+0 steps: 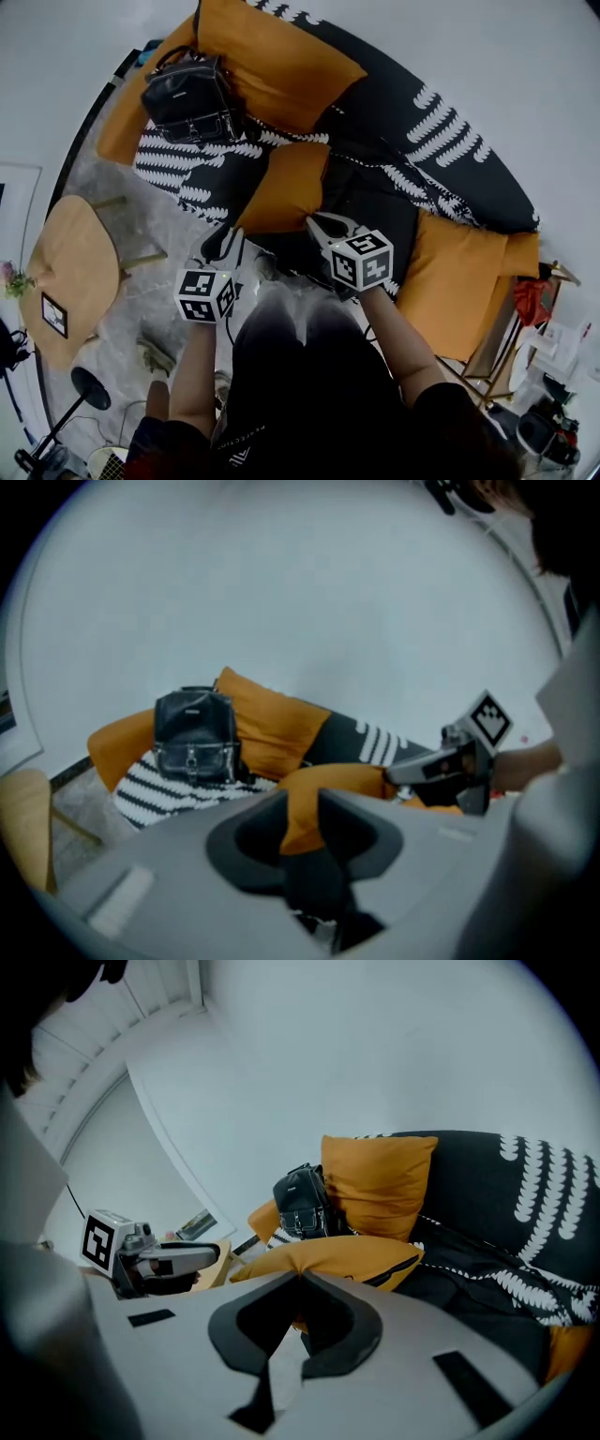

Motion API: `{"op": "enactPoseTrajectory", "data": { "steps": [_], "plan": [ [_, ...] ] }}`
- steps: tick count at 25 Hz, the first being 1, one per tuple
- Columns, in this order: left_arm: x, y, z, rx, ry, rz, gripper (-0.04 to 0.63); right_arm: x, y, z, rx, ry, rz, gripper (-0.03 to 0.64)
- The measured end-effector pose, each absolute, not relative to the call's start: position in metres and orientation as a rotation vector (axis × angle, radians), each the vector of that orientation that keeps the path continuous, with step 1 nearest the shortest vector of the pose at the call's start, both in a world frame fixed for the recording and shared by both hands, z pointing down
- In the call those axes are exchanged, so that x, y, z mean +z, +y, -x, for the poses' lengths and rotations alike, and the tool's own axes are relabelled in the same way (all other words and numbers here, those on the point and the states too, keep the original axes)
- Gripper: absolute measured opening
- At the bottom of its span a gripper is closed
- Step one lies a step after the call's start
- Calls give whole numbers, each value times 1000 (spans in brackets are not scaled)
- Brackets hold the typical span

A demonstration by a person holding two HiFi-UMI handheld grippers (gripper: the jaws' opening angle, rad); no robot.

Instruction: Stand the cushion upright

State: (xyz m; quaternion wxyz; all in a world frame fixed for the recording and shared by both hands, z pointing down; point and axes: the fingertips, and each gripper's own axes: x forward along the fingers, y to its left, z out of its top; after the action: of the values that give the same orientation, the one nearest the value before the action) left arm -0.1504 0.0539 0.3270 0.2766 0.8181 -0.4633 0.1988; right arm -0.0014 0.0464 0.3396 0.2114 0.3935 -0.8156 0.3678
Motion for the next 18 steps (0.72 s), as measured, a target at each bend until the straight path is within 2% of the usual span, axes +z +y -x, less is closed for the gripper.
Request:
{"op": "enactPoseTrajectory", "data": {
  "steps": [18],
  "plan": [
    [288, 15, 133, 485, -1070, -2389, 135, 256, 24, -25, 1064, -2347, -1423, 3]
  ]
}}
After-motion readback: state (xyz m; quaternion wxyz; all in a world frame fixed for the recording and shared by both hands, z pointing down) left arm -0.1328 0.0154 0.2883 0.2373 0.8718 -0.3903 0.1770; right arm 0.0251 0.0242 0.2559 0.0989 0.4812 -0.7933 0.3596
